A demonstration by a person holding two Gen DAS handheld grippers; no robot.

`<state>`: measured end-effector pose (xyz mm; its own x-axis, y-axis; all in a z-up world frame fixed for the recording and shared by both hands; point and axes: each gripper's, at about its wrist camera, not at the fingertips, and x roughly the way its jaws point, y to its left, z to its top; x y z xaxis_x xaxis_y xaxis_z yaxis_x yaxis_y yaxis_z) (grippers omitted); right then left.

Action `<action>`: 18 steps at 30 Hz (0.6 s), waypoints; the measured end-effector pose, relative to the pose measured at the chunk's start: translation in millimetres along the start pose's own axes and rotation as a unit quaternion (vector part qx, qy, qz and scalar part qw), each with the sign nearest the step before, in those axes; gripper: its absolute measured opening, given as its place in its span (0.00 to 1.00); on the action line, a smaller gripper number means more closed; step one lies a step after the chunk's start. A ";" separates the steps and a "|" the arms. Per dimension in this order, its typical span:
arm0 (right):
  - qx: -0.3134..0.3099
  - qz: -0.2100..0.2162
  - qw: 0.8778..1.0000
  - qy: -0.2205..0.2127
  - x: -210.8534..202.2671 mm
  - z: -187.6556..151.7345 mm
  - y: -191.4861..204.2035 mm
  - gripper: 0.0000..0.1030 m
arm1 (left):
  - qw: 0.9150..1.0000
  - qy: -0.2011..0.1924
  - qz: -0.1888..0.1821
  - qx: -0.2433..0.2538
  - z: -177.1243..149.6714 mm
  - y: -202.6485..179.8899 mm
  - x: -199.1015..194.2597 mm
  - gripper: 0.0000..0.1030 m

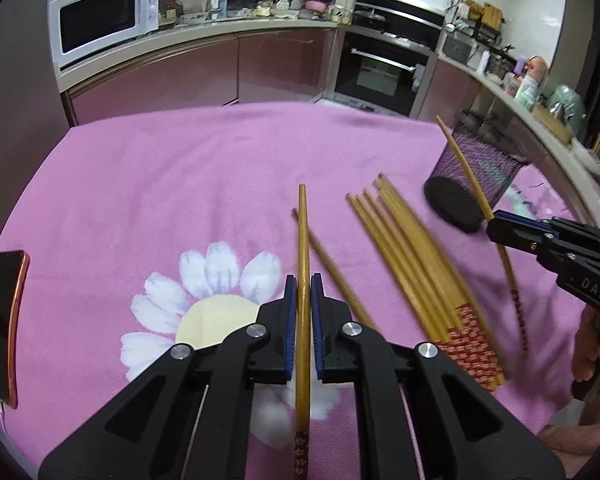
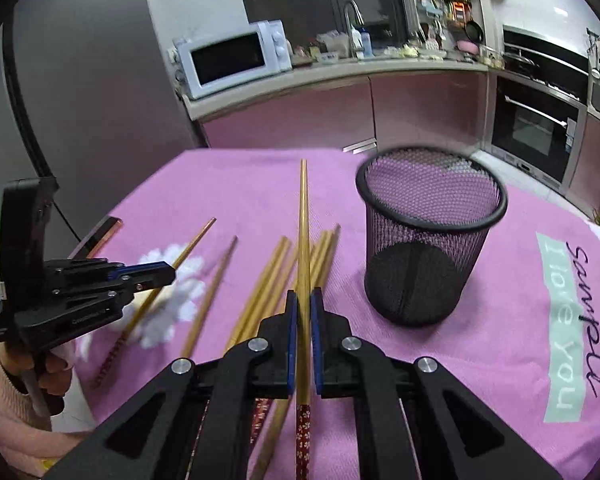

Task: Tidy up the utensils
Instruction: 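Lift the chopstick upright with the right tool while the left tool carries its own toward the cup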

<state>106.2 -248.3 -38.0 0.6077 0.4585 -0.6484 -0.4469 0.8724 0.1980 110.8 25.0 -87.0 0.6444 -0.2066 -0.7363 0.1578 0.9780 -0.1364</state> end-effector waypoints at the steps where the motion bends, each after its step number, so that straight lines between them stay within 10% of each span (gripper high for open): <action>1: -0.001 0.002 1.000 -0.006 -3.8 1.0 -0.4 0.05 | 1.000 -0.004 -0.006 0.001 0.8 -0.3 -4.2 0.07; 18: -0.006 0.013 0.995 -0.100 -57.1 32.6 -7.0 0.05 | 0.985 -0.113 -0.126 -0.003 45.6 -15.2 -99.0 0.07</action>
<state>96.0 -275.1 21.6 0.7142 0.5066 -0.4829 -0.4717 0.8582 0.2026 78.7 29.3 18.2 0.7358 -0.4439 -0.5114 0.3311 0.8946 -0.3001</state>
